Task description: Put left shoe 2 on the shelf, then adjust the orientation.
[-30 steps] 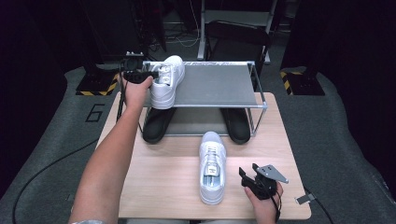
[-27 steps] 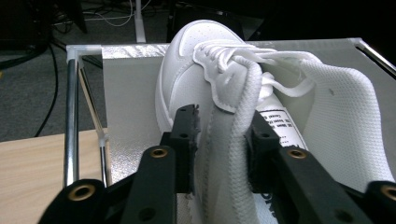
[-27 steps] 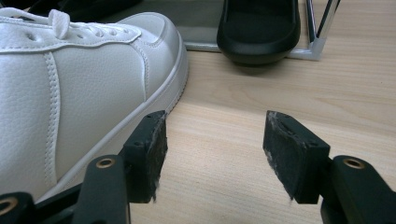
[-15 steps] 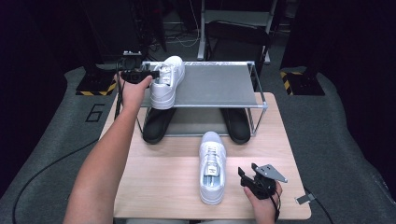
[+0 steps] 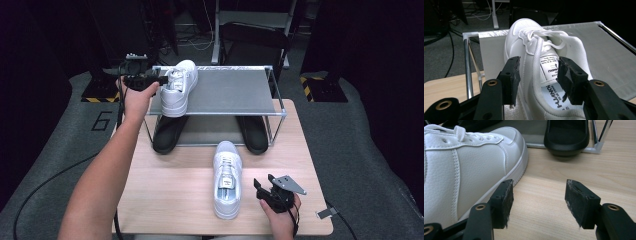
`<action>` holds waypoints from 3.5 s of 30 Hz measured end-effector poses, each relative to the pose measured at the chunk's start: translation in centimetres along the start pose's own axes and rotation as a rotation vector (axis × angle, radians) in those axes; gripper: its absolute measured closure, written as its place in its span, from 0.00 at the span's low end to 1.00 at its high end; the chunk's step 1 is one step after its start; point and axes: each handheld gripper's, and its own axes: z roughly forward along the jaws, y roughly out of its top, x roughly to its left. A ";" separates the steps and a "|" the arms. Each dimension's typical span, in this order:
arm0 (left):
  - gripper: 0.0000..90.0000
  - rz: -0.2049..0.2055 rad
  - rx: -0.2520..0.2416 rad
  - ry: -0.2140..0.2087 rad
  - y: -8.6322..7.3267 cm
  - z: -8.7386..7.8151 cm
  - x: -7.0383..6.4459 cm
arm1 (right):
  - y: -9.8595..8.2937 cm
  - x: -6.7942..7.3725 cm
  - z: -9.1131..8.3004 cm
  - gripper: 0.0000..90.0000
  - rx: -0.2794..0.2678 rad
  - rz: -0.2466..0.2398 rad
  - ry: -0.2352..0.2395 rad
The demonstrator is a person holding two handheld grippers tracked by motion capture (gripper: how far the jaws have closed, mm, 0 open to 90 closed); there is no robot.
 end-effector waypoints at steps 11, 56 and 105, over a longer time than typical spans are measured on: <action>0.59 -0.012 -0.002 0.000 -0.4 -0.2 0.4 | 0.0 0.0 0.0 0.44 0.003 0.000 -0.003; 0.61 0.000 -0.016 -0.102 -6.7 -7.1 1.6 | 0.4 1.5 0.0 0.44 0.004 -0.023 0.021; 0.59 0.064 0.012 -0.106 -20.9 -6.5 -0.5 | 3.3 5.9 -0.5 0.55 -0.034 -0.099 0.183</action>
